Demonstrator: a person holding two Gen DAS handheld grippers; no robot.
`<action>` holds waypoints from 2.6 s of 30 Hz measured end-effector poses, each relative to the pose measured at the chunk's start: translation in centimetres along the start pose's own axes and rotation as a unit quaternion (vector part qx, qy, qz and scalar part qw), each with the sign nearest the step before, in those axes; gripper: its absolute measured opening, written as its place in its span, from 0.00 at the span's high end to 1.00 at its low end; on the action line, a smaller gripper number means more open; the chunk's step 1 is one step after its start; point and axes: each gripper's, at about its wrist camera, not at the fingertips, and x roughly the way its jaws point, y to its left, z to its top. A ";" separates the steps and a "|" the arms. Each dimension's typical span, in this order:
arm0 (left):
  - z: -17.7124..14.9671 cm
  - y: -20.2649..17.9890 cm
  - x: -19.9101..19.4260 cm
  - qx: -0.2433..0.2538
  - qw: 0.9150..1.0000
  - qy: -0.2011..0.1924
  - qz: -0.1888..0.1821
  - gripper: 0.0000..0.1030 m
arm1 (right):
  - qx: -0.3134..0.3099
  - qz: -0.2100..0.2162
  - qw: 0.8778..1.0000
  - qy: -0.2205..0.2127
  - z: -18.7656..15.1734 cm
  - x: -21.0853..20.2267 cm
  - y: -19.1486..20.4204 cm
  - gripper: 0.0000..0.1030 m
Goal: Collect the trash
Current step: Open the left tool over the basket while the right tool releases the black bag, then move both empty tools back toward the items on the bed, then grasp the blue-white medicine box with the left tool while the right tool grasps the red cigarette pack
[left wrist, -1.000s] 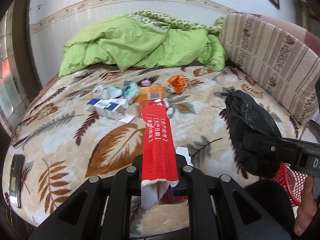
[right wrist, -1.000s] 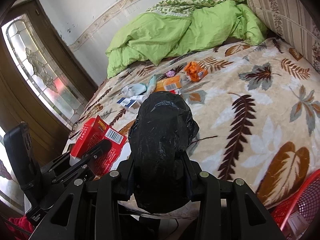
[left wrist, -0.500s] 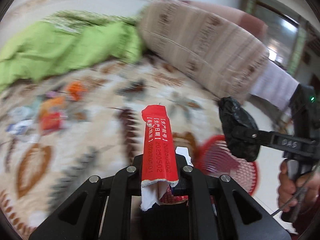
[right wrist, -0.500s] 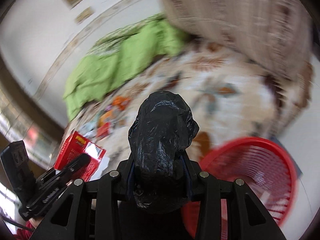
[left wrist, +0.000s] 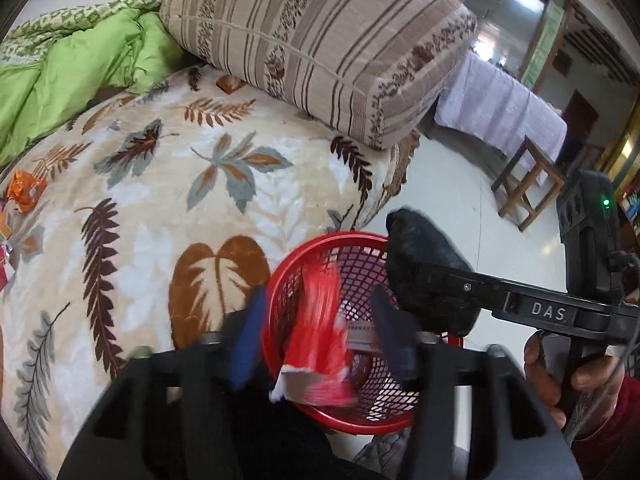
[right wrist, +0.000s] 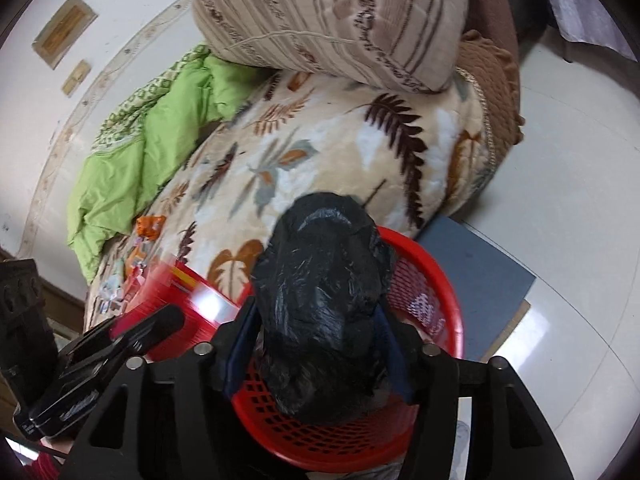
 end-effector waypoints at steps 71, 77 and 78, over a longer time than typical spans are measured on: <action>-9.1 48.7 -13.0 -0.533 0.812 -0.072 0.228 0.58 | -0.289 0.200 0.929 0.116 -1.9 20.4 32.0 0.41; -8.1 48.6 -11.6 -0.504 0.818 -0.065 0.268 0.63 | -0.288 0.212 0.926 0.120 -0.6 21.6 33.9 0.41; -8.3 48.3 -11.8 -0.501 0.822 -0.066 0.265 0.64 | -0.292 0.213 0.924 0.123 -0.5 22.0 34.2 0.41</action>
